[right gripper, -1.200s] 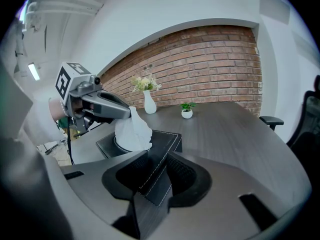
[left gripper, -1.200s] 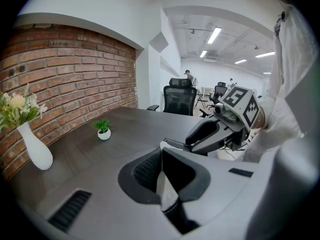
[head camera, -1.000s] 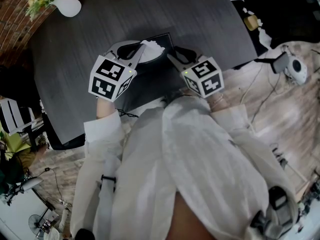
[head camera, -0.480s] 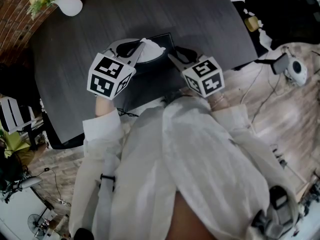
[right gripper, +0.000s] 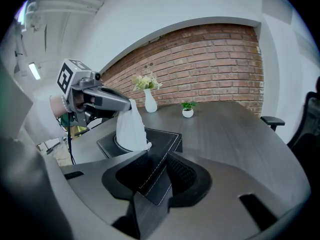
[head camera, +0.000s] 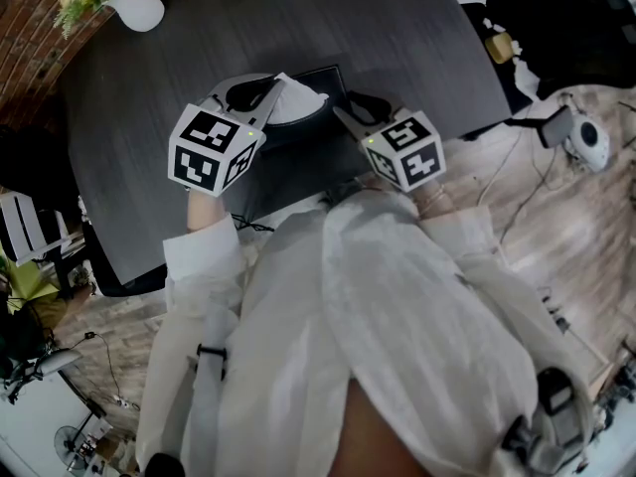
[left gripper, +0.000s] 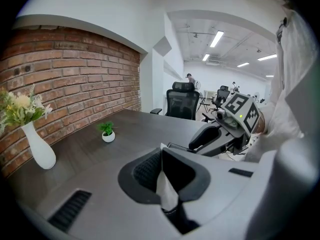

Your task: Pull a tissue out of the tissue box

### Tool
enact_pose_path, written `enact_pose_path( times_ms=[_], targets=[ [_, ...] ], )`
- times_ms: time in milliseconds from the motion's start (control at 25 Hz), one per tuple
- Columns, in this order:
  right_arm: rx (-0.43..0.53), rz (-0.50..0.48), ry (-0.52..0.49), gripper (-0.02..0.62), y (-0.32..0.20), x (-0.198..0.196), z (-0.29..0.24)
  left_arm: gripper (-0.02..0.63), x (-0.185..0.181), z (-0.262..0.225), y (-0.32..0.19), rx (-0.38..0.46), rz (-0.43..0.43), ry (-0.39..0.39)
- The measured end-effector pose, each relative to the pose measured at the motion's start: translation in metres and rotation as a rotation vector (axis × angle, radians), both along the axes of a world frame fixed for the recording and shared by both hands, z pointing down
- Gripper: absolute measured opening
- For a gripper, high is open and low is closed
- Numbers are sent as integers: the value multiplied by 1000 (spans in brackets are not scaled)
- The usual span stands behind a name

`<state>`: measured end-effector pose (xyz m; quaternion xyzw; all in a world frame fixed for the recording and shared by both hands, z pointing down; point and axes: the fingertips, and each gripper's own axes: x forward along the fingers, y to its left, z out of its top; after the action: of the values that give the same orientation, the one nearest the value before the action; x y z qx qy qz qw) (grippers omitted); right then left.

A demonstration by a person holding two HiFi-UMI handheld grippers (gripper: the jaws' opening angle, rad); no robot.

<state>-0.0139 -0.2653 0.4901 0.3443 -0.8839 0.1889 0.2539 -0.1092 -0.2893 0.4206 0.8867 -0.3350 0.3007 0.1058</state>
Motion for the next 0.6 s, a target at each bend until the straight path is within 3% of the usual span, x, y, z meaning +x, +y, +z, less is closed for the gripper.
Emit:
enact_pose_path(
  times_ms=[600],
  targets=[
    [-5, 2, -2, 118, 0, 1, -1, 6, -1, -6, 3, 7, 11, 3]
  ],
)
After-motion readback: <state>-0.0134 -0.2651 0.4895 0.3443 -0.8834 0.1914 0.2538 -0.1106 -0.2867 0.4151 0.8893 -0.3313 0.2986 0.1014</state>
